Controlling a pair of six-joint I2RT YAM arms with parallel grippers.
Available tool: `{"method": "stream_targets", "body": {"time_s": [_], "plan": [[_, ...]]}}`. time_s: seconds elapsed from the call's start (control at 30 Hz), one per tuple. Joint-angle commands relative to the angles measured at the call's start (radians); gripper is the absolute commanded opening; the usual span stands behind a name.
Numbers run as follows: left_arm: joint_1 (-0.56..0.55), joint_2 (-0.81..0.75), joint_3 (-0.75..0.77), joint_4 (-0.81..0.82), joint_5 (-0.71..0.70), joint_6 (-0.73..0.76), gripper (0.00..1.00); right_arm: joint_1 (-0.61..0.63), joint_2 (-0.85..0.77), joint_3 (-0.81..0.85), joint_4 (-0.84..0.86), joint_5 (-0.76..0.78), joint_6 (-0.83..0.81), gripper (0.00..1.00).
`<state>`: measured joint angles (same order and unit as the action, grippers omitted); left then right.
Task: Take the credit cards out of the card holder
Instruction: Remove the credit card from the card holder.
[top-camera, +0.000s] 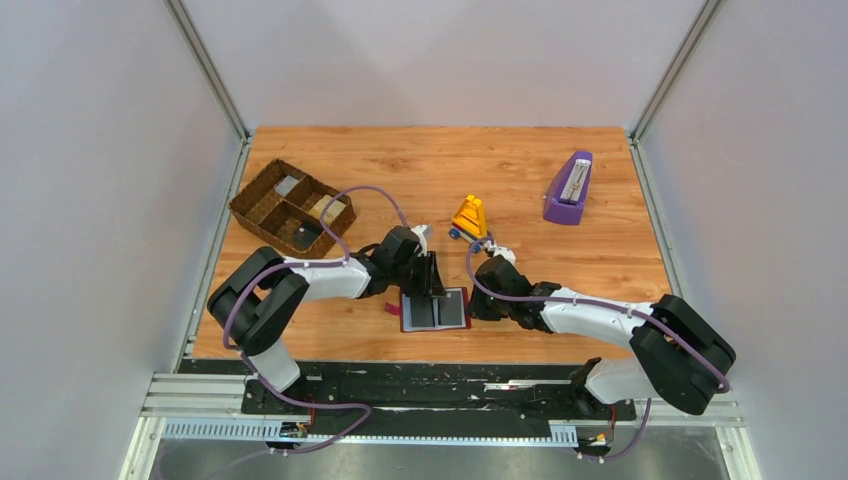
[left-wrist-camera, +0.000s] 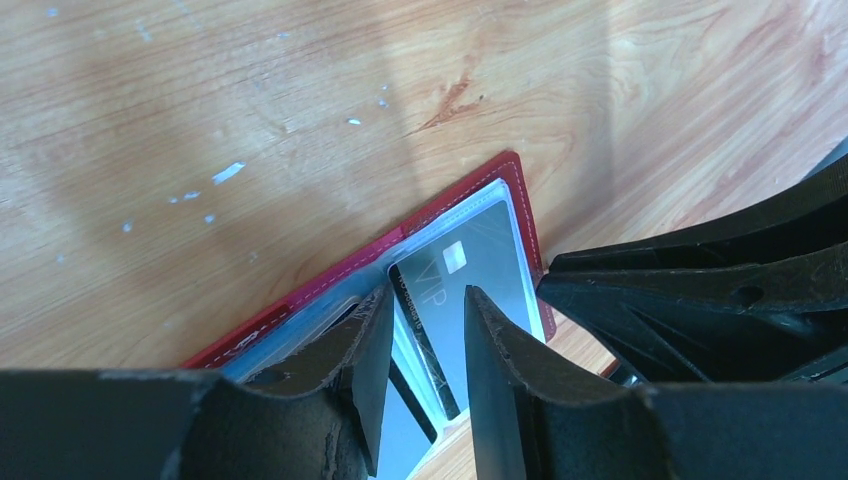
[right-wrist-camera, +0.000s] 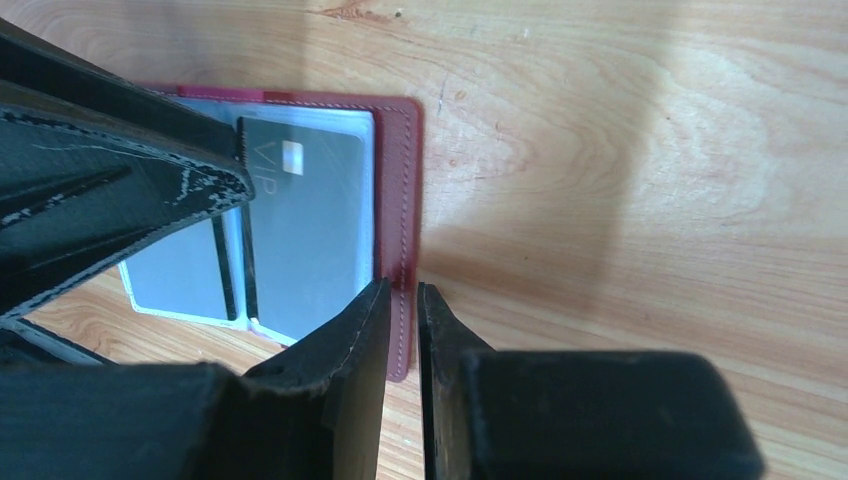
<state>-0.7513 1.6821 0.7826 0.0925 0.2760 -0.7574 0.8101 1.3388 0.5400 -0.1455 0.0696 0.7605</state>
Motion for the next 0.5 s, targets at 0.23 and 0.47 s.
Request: {"method": "stream_targets", "body": {"time_s": [0.23, 0.47], "plan": [[0.001, -0.080, 0.008, -0.073, -0.022, 0.027, 0.43, -0.004, -0.085, 0.038, -0.026, -0.040, -0.010, 0.17], [0.001, -0.160, -0.004, -0.088, -0.062, 0.004, 0.42, -0.004, -0.087, 0.084, -0.023, -0.054, -0.024, 0.16]]}}
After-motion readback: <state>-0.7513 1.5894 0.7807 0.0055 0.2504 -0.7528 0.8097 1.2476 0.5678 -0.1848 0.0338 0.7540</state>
